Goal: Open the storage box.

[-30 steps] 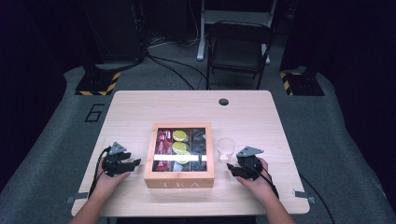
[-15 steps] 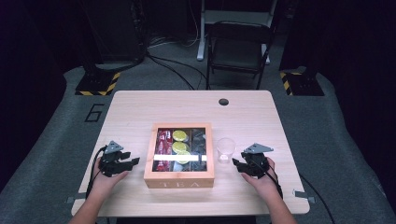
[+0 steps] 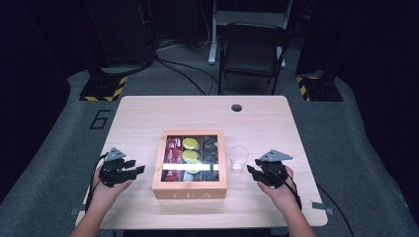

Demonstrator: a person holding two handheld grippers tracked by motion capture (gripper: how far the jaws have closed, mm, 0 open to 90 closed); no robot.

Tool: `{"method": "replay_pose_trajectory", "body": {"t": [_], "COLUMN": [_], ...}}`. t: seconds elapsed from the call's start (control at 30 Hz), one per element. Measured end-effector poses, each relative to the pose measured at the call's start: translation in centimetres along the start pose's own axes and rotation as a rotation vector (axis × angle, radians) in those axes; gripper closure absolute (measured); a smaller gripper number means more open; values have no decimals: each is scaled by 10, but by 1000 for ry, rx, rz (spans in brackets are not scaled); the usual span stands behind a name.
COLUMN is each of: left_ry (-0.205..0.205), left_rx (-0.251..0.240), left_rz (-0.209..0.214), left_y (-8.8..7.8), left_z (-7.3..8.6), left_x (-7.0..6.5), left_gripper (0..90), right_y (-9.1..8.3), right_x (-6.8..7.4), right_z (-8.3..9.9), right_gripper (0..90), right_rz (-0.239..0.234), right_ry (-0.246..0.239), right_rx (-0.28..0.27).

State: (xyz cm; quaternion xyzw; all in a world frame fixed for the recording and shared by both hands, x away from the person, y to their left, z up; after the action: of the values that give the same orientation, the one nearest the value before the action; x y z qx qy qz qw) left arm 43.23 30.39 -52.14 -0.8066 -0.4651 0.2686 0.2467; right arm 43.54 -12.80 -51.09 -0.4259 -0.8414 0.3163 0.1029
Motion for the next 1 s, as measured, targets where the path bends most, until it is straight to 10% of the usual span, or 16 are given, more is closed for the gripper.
{"method": "replay_pose_trajectory", "body": {"t": [0.5,1.0], "left_ry": [29,42], "left_rx": [-29,-31], "left_rz": [15,26], "left_y": [-12,-14], "left_z": [-10,-10], "left_x": [-17,-19], "left_gripper": [540,558], "right_y": [-27,-33], "right_x": [12,74], "right_z": [-31,-16], "right_gripper": [597,689], "right_rz": [-44,-180], "right_ry": [-14,-164], "right_rx": [-59,-48]}}
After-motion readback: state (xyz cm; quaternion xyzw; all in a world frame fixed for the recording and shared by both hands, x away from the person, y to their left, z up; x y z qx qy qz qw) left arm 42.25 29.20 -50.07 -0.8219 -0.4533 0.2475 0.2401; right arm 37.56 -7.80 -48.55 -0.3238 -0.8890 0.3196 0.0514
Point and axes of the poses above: each handheld gripper's, and its own axes: y roughly forward along the jaws, z roughly out of its underside, x roughly to its left, the point moved 8 cm from there along y, roughly forward along the jaws, and after that the axes turned 7 degrees about -y, right-handed, at the moved point
